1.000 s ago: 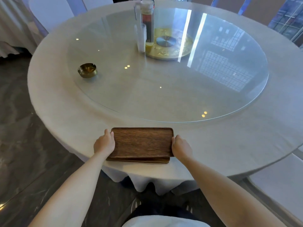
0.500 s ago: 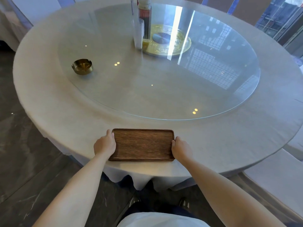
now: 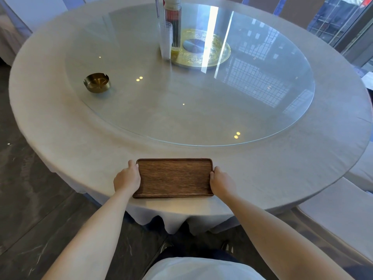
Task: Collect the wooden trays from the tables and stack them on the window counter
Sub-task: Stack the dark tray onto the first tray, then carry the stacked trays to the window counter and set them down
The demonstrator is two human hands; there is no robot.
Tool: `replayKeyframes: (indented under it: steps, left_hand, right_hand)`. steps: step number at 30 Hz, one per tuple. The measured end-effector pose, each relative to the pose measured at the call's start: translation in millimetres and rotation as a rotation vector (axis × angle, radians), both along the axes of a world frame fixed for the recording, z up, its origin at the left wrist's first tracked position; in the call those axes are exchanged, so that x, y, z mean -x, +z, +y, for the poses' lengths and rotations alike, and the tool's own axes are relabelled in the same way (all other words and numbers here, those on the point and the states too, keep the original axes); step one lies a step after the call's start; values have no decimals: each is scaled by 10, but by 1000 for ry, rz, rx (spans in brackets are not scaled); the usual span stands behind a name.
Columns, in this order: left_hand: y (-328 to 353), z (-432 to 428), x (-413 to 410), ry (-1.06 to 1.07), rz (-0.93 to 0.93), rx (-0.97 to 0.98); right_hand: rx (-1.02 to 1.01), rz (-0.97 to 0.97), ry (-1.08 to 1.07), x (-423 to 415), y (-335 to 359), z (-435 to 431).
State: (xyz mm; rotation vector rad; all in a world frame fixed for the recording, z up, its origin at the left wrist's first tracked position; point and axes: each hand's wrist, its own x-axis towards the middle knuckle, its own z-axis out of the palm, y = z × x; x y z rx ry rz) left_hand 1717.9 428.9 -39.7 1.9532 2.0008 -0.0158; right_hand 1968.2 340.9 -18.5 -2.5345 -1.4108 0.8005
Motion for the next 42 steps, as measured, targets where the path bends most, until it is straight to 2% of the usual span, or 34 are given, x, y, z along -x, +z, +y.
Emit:
replayKeyframes:
  steps: [5,9,13,17,24,33,42]
  left_hand:
    - [-2,4,9,-20,15,-8]
    - [0,3,28,-6,59,75]
    - [-8,4,33,96,-49,178]
    - [-8,3,39,108,-110,220]
    - [-7,33,58,116,-224,302]
    - [112,131,-281,12,-254,264]
    - [513,147,-1465,-212,-308,223]
  right_hand:
    - [17,54,12,-24,-21,-16]
    - [19,107,-32,-56,-13,-19]
    - [39,224,-124,-26,-38,4]
    - [61,389,-228,-57,-49,25]
    - [68,516,-231,-68,-61,32]
    - [-66,528,-345,-229,1,-207]
    - [-270,389,-584,-935,397,-809]
